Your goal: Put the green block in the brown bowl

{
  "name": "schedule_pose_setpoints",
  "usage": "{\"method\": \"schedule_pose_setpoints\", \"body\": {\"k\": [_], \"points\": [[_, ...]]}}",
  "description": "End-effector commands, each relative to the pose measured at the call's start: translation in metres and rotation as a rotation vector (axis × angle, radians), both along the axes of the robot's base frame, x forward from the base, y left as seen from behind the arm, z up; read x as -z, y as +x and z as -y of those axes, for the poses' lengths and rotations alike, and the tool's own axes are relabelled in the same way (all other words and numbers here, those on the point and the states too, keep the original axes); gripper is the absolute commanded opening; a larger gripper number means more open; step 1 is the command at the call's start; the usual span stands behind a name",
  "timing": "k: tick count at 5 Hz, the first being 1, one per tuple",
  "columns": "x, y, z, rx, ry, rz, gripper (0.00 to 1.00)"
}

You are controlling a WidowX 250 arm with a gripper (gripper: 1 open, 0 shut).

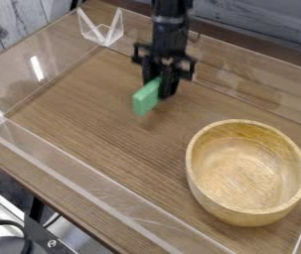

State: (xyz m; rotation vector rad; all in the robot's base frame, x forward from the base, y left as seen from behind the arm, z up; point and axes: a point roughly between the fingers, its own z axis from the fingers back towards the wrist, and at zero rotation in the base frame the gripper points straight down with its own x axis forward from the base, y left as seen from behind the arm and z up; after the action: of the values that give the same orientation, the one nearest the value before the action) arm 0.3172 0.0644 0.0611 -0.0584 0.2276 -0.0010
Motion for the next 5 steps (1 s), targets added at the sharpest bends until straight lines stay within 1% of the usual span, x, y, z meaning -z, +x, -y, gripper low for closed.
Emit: {"method": "schedule_pose_setpoints", "body": {"k": [1,2,3,4,5], "points": [[-0.064,0.003,0.01,-0.019,0.018,0.135,0.0],[-0.1,-0.003,0.027,-0.005,-0.006,0.186,0.0],[-0.108,-0.017,0.053,0.036,-0.037,0.18,0.0],[-0.098,-0.033,0.087,0.092,-0.054,0.154,0.0],[-0.079,-0.049,0.11,0.141,-0.061,0.126,0.0]]}}
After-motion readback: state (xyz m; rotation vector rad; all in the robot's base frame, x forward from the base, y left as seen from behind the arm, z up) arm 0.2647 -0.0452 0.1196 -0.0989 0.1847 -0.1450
